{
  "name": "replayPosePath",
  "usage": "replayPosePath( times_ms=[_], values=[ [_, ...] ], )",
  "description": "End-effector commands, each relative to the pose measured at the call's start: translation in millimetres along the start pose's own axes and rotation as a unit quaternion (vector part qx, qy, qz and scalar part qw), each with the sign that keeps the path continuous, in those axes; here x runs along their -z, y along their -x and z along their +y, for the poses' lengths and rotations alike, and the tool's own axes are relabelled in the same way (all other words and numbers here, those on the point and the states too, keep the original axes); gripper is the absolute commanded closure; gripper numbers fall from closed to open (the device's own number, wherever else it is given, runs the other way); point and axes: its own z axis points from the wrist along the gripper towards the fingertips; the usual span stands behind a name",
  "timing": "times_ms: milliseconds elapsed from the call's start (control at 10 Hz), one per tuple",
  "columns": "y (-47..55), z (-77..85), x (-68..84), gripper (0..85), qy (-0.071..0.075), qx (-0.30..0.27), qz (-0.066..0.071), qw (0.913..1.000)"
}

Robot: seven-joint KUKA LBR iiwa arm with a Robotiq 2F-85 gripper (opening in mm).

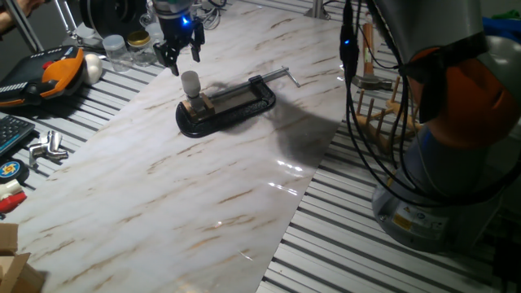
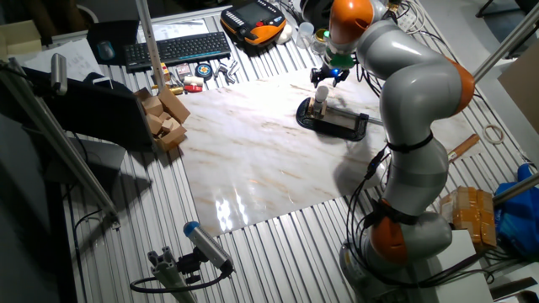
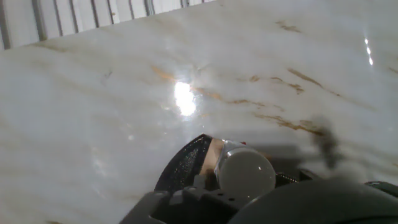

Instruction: Take out the light bulb by rotating it

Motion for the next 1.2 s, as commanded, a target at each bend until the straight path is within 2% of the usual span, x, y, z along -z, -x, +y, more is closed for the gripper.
replayPosePath(
  times_ms=[0,100,300,400,500,700,1000,1100],
  values=[
    [0.0,0.0,0.2,17.0,-0.003,-0.074,0.013,0.9972],
    [-0.5,0.3,-1.3,17.0,0.002,-0.111,0.009,0.9937],
    [-0.2,0.1,-0.8,17.0,0.006,-0.190,0.018,0.9816],
    [-0.2,-0.9,-0.1,17.0,0.009,-0.208,0.008,0.9781],
    [-1.2,-1.3,-0.3,17.0,0.013,-0.243,0.003,0.9700],
    [-1.0,-0.5,-0.9,17.0,0.015,-0.341,0.014,0.9398],
    [-1.6,-0.4,-0.4,17.0,0.003,-0.433,0.024,0.9009],
    [-1.6,-0.6,-0.7,17.0,0.000,-0.470,0.026,0.8822]
  ],
)
